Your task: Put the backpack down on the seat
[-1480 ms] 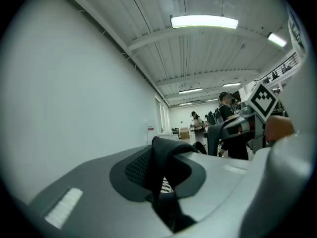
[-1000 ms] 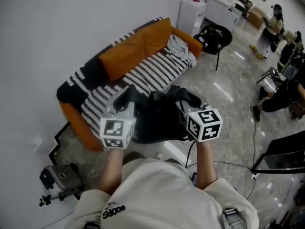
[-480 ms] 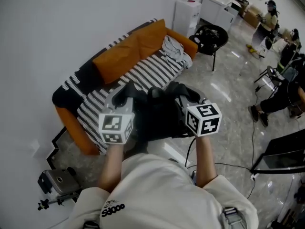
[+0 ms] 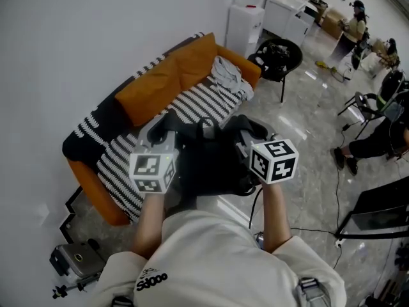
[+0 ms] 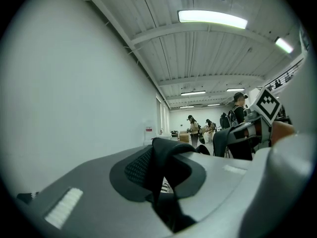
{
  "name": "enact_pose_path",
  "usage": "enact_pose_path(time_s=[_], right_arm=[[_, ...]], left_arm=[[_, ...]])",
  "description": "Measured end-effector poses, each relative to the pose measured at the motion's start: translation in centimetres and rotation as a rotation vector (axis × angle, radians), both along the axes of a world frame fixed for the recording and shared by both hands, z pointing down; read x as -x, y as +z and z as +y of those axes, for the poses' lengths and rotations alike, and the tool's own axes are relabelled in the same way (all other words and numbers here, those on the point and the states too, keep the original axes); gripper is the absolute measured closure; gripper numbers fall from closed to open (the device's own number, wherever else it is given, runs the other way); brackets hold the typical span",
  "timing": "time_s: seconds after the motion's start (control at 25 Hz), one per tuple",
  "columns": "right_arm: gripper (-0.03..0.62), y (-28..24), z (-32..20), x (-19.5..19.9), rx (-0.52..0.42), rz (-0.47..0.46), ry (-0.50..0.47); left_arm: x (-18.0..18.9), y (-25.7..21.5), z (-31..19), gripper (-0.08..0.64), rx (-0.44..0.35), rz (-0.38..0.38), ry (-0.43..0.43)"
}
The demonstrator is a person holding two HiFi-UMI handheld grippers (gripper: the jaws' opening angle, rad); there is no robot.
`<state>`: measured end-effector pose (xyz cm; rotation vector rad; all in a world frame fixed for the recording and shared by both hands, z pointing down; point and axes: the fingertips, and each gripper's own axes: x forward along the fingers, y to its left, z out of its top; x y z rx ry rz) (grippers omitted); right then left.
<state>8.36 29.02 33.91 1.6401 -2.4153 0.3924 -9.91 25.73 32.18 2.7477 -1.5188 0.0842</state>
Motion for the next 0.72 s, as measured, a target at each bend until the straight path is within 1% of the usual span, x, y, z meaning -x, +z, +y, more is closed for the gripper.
enact_pose_path(time_s=[0.2, 0.44, 0.72], right_arm=[[0.56, 0.0, -5.4, -0.5, -0.005, 0.001, 0.005], [0.56, 0.5, -12.4, -0.5, 0.024, 0.021, 0.008], [0.56, 0.6, -19.6, 0.1, 0.045, 0.031, 0.004]], left_arm=[[-0.8, 0.0, -5.5, 0.515, -0.006, -0.004, 0.018], [-1.3, 0.3, -12.1, 0.517, 0.013, -0.025, 0.028], [-0.8, 0.2, -19.2, 0.516, 0.03, -0.027, 0.022]])
